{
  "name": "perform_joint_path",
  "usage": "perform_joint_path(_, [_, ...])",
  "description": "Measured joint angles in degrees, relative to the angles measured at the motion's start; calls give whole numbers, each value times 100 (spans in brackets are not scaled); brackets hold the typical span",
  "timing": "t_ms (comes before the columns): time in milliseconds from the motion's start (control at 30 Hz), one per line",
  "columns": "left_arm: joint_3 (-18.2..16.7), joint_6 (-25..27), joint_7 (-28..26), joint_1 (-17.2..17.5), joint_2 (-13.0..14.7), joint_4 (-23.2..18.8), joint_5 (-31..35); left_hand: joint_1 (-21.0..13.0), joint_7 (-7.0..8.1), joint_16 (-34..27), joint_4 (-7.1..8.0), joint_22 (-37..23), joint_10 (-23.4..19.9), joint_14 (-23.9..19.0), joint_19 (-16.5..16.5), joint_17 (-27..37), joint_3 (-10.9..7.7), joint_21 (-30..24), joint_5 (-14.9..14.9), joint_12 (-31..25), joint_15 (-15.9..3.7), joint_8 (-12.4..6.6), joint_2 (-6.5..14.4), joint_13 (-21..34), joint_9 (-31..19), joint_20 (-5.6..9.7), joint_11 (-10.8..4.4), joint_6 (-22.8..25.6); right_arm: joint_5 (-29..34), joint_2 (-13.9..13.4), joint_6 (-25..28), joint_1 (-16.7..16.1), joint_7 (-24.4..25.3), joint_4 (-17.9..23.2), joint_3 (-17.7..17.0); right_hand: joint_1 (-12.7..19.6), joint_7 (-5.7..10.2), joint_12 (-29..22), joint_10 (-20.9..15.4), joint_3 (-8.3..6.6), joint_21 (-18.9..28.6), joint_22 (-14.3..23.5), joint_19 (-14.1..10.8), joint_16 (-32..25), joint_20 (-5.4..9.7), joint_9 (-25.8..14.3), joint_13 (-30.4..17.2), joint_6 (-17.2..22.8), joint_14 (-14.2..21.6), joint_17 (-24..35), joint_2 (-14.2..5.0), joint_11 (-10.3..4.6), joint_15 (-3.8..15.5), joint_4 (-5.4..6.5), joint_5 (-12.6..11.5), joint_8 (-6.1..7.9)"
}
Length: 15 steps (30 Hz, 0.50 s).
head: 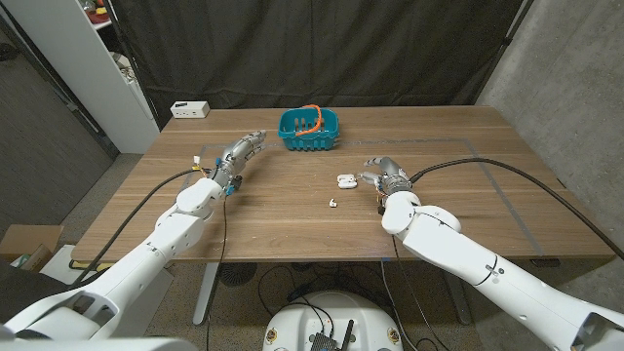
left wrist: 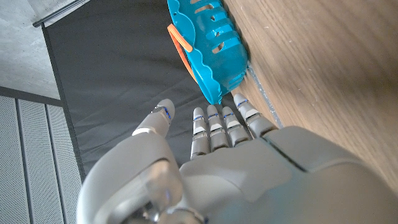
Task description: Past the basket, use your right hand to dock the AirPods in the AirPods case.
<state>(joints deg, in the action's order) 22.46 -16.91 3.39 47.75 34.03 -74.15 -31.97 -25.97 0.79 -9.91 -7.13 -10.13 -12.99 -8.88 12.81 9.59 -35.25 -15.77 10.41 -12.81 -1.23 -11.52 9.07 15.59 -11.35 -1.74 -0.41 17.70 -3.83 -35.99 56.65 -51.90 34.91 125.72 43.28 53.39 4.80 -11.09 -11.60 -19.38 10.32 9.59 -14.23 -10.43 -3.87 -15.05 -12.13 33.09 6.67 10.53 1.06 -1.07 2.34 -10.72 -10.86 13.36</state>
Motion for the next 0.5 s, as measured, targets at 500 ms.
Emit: perform_joint_path(500, [133,47,190,-285,-36,209,130,-53,-8,0,-48,-1,30,20,0,0,48,45,0,0,-20,0,7,-1,0,0,-30,9,309,3,-38,-216,-28,49,213,278,108,-144,-479,17,28,-26,-155,-89,461,-180,-11,735,242,-41,216,-249,-4,126,-89,400])
